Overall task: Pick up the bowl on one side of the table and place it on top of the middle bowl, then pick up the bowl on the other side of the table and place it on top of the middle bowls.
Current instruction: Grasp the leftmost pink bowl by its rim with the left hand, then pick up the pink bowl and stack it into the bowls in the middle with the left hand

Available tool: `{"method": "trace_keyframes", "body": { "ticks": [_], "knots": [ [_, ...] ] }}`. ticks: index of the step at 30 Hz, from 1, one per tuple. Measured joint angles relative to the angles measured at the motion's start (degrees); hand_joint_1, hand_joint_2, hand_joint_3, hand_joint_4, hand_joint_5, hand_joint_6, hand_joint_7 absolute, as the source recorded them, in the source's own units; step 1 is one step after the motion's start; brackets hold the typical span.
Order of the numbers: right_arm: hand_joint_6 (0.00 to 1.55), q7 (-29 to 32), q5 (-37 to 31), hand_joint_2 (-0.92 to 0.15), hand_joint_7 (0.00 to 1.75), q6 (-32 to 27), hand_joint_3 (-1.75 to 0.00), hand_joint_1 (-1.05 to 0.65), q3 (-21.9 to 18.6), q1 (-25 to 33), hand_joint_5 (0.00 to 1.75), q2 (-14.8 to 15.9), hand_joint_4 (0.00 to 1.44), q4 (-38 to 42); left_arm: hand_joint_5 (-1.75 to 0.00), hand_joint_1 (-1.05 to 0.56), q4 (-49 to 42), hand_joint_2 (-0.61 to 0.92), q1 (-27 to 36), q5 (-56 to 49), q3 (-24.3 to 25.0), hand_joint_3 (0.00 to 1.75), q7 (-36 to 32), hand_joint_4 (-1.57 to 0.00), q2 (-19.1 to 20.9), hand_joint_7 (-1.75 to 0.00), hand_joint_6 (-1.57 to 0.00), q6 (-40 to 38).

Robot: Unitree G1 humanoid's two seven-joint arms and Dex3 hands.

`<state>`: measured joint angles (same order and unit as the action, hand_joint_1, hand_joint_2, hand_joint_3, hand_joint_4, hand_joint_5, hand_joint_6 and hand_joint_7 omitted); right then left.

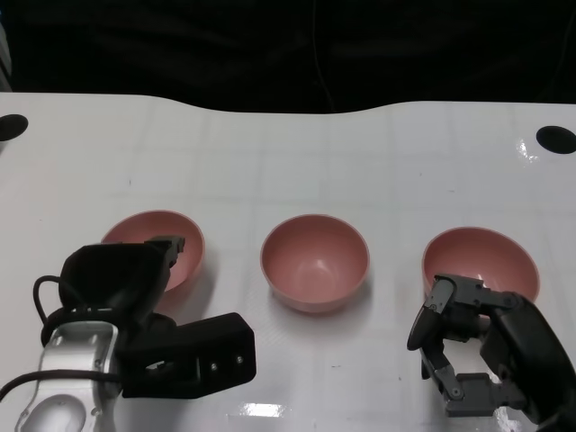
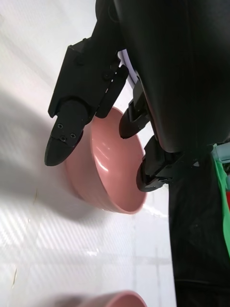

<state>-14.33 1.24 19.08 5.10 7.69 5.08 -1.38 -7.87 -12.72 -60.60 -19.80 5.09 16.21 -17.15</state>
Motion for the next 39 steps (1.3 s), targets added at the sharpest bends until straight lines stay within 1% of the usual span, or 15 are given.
{"method": "trace_keyframes", "body": {
  "ticks": [4, 7, 11, 14, 16, 17, 18, 20, 22, 26, 28, 32, 37, 38, 39],
  "knots": [
    [0.77, 0.0, -0.1, -0.4, 1.39, -0.4, -1.33, -0.02, 0.1, 0.1, 1.67, 0.0, 0.79, -0.4, -0.18, -0.45, -5.5, 0.92, -2.5, 0.0, -1.9, 0.03, -1.0, -0.75, 0.0, -0.05, -0.6, -0.1],
    [0.77, 0.0, -0.1, -0.4, 1.4, -0.4, -1.36, 0.01, 0.1, 0.2, 1.67, 0.0, 0.79, -0.6, -0.3, -0.4, -9.3, 0.92, -4.4, 0.6, -3.0, 0.02, -1.3, -0.98, 0.0, -0.08, -0.76, 0.1],
    [0.77, 0.0, -0.1, -0.39, 1.4, -0.4, -1.38, 0.02, 0.2, 0.2, 1.67, 0.0, 0.79, -0.6, -0.47, -0.36, -12.3, 0.92, -5.6, 2.2, -3.8, 0.03, -2.8, -1.06, 0.0, -0.07, -0.92, 1.3],
    [0.77, 0.0, -0.1, -0.39, 1.4, -0.7, -1.37, 0.02, 0.2, 0.2, 1.67, 0.0, 0.79, -0.8, -1.31, -0.28, -15.1, 0.91, -6.8, 5.0, -3.8, 0.02, -7.1, -0.93, 0.4, -0.08, -1.21, 5.9],
    [0.77, 0.0, -0.1, -0.39, 1.4, -0.9, -1.37, 0.02, 0.2, 0.3, 1.67, 0.0, 0.79, -1.3, -1.53, -0.26, -16.6, 0.91, -6.7, 6.8, -3.8, 0.01, -10.7, -0.87, 0.8, -0.1, -1.26, 9.4],
    [0.77, 0.0, -0.1, -0.39, 1.41, -0.9, -1.36, 0.02, 0.2, 0.3, 1.67, 0.0, 0.78, -1.4, -1.66, -0.24, -16.8, 0.89, -6.7, 7.2, -3.8, 0.0, -12.3, -0.84, 1.0, -0.19, -1.27, 10.6],
    [0.76, 0.0, -0.2, -0.39, 1.41, -0.9, -1.36, 0.02, 0.2, 0.3, 1.67, 0.0, 0.78, -1.5, -1.7, -0.23, -16.8, 0.89, -6.6, 7.6, -3.8, 0.01, -13.8, -0.83, 1.1, -0.63, -1.08, 11.5],
    [0.76, 0.0, -0.2, -0.39, 1.41, -0.9, -1.35, 0.02, 0.2, 0.3, 1.67, 0.0, 0.78, -1.6, -1.74, -0.21, -16.4, 0.88, -6.4, 8.1, -3.8, 0.01, -16.3, -0.84, 1.5, -1.42, -0.74, 13.1],
    [0.76, 0.0, -0.2, -0.39, 1.41, -0.9, -1.35, 0.02, 0.2, 0.3, 1.67, 0.0, 0.79, -1.6, -1.74, -0.2, -15.8, 0.88, -6.3, 8.3, -3.8, 0.01, -17.5, -0.84, 1.8, -1.59, -0.67, 13.7],
    [0.76, 0.0, -0.1, -0.4, 1.41, -0.9, -1.35, 0.03, 0.2, 0.3, 1.67, 0.0, 0.78, -1.6, -1.75, -0.18, -11.7, 0.91, -5.9, 8.0, -3.8, 0.24, -18.6, -0.83, 3.0, -1.43, -0.7, 13.6],
    [0.77, 0.0, -0.1, -0.39, 1.41, -0.9, -1.35, 0.03, 0.2, 0.3, 1.67, 0.0, 0.78, -1.5, -1.75, -0.19, -8.7, 0.86, -5.8, 8.0, -3.5, 0.44, -18.5, -0.82, 3.6, -1.17, -0.81, 13.3],
    [0.77, 0.0, -0.1, -0.4, 1.41, -1.0, -1.36, 0.04, 0.2, 0.3, 1.67, 0.0, 0.78, -1.5, -1.75, -0.19, -2.6, 0.77, -5.8, 7.3, -3.0, 0.56, -16.6, -0.8, 4.6, -1.0, -0.89, 12.4],
    [0.76, 0.0, -0.2, -0.4, 1.41, -1.4, -1.35, 0.04, 0.2, 0.3, 1.68, 0.0, 0.78, -1.6, -1.75, -0.22, 2.4, 0.75, -5.8, 7.0, -2.9, 0.39, -14.0, -0.79, 5.4, -1.01, -0.9, 13.1],
    [0.76, 0.0, -0.2, -0.4, 1.41, -1.4, -1.35, 0.05, 0.2, 0.3, 1.68, 0.0, 0.78, -1.6, -1.75, -0.21, 2.8, 0.77, -5.9, 6.9, -2.9, 0.32, -14.0, -0.8, 5.5, -1.32, -0.78, 13.7],
    [0.76, 0.0, -0.2, -0.4, 1.41, -1.4, -1.35, 0.06, 0.2, 0.3, 1.68, 0.0, 0.78, -1.6, -1.75, -0.21, 2.9, 0.78, -5.9, 7.0, -2.9, 0.29, -14.0, -0.8, 5.6, -1.41, -0.74, 14.4]
  ]
}}
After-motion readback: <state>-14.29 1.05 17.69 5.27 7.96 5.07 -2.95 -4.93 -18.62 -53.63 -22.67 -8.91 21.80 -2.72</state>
